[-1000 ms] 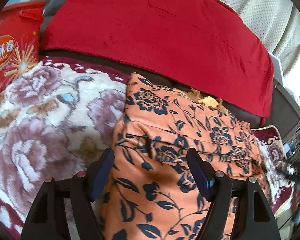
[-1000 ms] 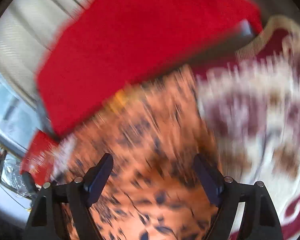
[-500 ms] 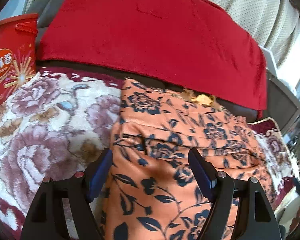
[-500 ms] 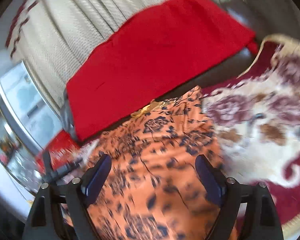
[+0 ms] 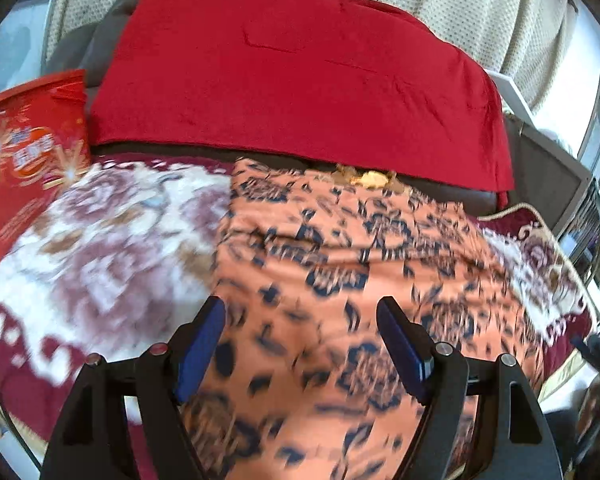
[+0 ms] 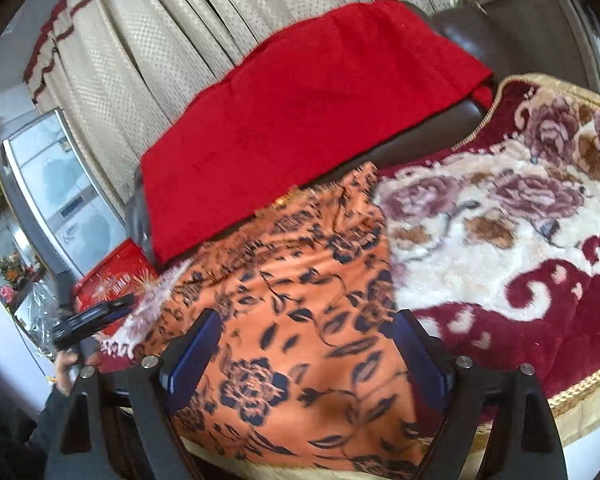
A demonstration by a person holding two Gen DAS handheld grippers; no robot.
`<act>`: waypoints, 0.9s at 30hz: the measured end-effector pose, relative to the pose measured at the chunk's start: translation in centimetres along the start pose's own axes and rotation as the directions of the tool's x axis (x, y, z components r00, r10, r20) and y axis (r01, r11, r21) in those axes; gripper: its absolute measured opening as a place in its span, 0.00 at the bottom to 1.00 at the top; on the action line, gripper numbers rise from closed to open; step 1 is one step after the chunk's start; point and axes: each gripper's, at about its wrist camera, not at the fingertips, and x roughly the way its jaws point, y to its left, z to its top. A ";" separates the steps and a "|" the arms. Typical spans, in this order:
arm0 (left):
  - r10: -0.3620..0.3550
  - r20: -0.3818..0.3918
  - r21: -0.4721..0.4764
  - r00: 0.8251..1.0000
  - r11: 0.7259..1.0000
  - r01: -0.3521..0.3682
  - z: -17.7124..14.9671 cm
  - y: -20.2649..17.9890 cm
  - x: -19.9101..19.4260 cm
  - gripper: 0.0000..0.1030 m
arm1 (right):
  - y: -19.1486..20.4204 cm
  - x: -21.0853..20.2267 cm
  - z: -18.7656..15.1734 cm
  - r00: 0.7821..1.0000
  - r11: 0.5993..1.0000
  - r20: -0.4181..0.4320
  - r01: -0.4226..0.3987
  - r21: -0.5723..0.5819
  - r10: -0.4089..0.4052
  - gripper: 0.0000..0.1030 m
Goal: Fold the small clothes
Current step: 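Push the folded garment's side edge inward with both grippers to straighten it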
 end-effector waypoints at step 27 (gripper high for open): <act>0.009 -0.201 -0.165 0.980 0.985 -0.042 -10.9 5.6 -2.6 0.76 | -4.5 2.1 -4.0 0.962 0.992 -0.271 0.050 0.118 -0.016 0.87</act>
